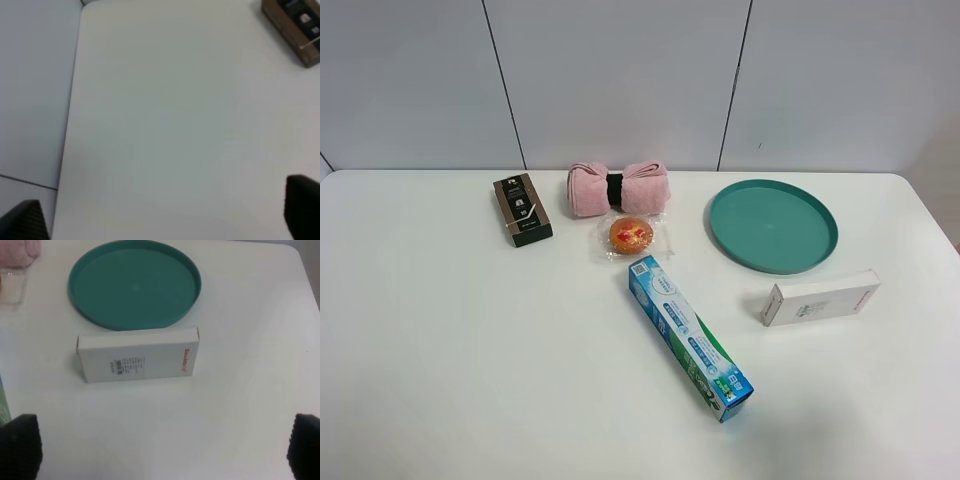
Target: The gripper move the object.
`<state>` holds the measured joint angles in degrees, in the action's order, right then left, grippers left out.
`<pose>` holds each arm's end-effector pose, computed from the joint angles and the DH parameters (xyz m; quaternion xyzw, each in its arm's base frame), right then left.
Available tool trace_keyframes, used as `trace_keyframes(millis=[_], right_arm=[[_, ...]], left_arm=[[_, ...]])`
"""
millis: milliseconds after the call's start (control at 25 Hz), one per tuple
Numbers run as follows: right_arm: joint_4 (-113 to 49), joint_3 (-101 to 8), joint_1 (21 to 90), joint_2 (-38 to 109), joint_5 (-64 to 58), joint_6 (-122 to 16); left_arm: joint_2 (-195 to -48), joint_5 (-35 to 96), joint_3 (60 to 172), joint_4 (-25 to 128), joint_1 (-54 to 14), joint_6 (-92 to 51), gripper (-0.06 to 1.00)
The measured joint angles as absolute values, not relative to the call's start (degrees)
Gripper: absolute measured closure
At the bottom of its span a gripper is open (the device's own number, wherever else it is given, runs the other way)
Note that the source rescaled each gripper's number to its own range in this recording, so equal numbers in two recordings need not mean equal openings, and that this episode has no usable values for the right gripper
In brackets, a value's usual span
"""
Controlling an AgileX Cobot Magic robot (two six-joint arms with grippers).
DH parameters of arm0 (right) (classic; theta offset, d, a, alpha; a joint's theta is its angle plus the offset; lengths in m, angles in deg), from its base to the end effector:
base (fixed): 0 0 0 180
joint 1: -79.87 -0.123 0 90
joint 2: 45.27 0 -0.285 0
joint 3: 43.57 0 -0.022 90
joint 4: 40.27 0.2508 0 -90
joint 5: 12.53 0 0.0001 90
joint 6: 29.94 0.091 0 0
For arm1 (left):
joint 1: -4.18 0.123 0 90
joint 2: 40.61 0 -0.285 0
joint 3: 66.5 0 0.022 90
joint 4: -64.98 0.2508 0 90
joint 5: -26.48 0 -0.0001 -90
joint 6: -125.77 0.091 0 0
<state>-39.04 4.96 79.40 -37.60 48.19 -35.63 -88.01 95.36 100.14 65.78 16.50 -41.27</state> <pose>-0.0052 0.0017 0.2776 -0.0462 0.8510 -0.0131 0.5230 0.0830 0.0193 0.4164 0.0046 0.9049 0.0999 0.4136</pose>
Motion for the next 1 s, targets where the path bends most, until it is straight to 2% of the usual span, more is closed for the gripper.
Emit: trace_keyframes(millis=[680,1000], right_arm=[[-39.04,4.96,79.40,-37.60,48.19,-35.63],[-39.04,4.96,79.40,-37.60,48.19,-35.63]], left_arm=[[-56.15,85.50,72.74,57.27,16.50,-41.27,0.04],[-49.57,85.75,66.89,57.20,16.50,-41.27,0.04]])
